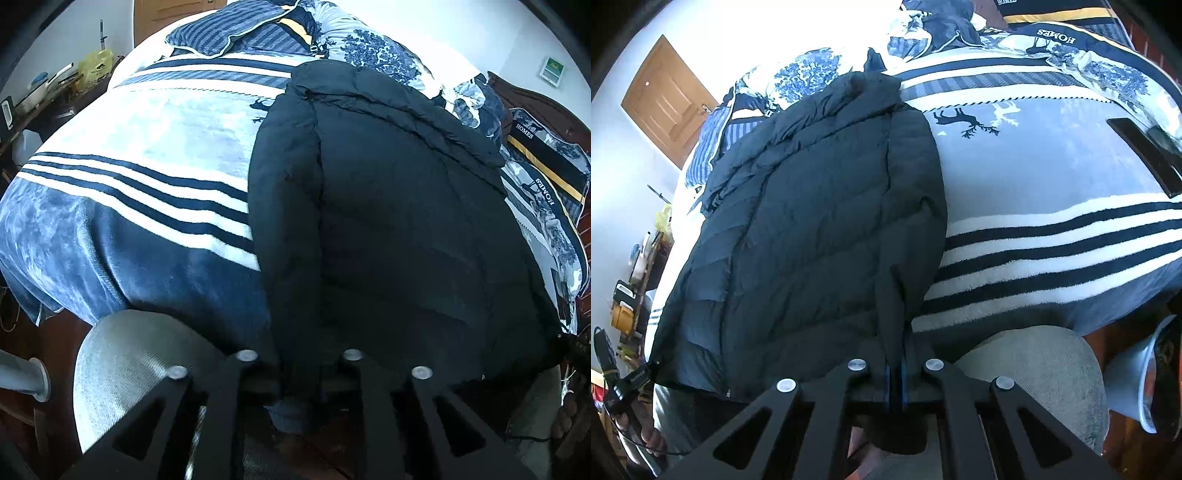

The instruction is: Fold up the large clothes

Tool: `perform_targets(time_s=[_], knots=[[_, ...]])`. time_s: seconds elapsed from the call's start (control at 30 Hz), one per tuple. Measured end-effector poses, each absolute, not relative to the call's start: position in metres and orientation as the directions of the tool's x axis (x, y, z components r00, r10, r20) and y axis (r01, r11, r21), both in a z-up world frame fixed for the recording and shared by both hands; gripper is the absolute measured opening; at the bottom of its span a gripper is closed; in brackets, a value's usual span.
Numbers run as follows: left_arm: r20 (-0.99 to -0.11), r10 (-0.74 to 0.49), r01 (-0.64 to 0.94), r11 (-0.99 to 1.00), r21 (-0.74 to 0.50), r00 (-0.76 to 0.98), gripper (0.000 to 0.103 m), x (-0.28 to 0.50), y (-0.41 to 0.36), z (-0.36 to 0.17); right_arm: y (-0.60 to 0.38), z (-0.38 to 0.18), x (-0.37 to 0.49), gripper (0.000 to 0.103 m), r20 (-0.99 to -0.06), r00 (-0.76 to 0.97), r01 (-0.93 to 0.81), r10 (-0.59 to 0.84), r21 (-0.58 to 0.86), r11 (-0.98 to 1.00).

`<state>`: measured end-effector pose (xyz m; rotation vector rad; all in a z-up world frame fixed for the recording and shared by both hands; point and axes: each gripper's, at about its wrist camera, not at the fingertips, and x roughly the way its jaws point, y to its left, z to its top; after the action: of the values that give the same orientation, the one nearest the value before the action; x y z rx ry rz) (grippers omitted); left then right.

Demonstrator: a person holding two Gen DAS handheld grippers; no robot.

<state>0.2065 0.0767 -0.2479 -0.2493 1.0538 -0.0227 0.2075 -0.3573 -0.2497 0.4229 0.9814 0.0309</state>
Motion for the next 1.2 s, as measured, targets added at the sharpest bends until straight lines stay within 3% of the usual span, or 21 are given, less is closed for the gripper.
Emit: perform_targets(time_s=[0.07,0.13,0.17,0.27,0.37,0.43,0.47,0.5,0.57,0.6,0.7,1.0,1.2], knots=[[-0.854,-0.138,-0.100,0.971,-0.216,0.501,0.050,0.209,0.076,-0.247,-0.359,-0.253,0.210,0.009,-0.810,0.547,0.183,0.211,0.362,0.914],[-0.845,-0.146,-0.089,0.971,-0.223,0.515,0.054,0.215,0.075,-0.245,-0.362,-0.257,0.214,0.017,-0.821,0.531,0.200,0.210,0.362,0.910],[-0.844,-0.151,-0.084,0.971,-0.224,0.515,0.054,0.220,0.074,-0.245,-0.364,-0.258,0.217,0.027,-0.821,0.529,0.201,0.215,0.367,0.908],[-0.857,-0.160,-0.089,0.969,-0.232,0.490,0.054,0.235,0.072,-0.254,-0.367,-0.258,0.222,0.069,-0.821,0.534,0.203,0.204,0.358,0.911],[-0.880,-0.146,-0.098,0.972,-0.212,0.453,0.054,0.244,0.068,-0.266,-0.363,-0.262,0.230,0.069,-0.834,0.510,0.184,0.209,0.343,0.921],[-0.894,-0.116,-0.104,0.979,-0.177,0.433,0.050,0.245,0.065,-0.272,-0.357,-0.270,0.236,0.067,-0.864,0.466,0.183,0.190,0.304,0.935],[-0.897,-0.111,-0.109,0.979,-0.173,0.429,0.039,0.246,0.064,-0.274,-0.353,-0.273,0.238,0.063,-0.877,0.445,0.178,0.183,0.287,0.941],[-0.899,-0.113,-0.115,0.978,-0.177,0.422,0.026,0.246,0.064,-0.276,-0.349,-0.275,0.239,0.051,-0.888,0.428,0.171,0.171,0.266,0.949],[-0.899,-0.133,-0.128,0.971,-0.203,0.418,0.014,0.246,0.066,-0.279,-0.341,-0.277,0.239,0.028,-0.894,0.414,0.138,0.172,0.249,0.959],[-0.895,-0.143,-0.131,0.967,-0.216,0.423,0.008,0.245,0.068,-0.277,-0.335,-0.276,0.237,0.022,-0.894,0.415,0.113,0.168,0.234,0.966],[-0.877,-0.162,-0.142,0.958,-0.251,0.452,0.003,0.238,0.073,-0.265,-0.329,-0.268,0.228,0.008,-0.882,0.449,0.088,0.147,0.207,0.974],[-0.804,-0.278,-0.186,0.884,-0.428,0.526,0.002,0.183,0.117,-0.222,-0.358,-0.223,0.174,0.002,-0.788,0.564,0.071,0.248,0.345,0.936],[-0.753,-0.319,-0.141,0.868,-0.476,0.575,0.002,0.149,0.132,-0.180,-0.364,-0.162,0.140,0.002,-0.710,0.627,-0.004,0.321,0.409,0.913]])
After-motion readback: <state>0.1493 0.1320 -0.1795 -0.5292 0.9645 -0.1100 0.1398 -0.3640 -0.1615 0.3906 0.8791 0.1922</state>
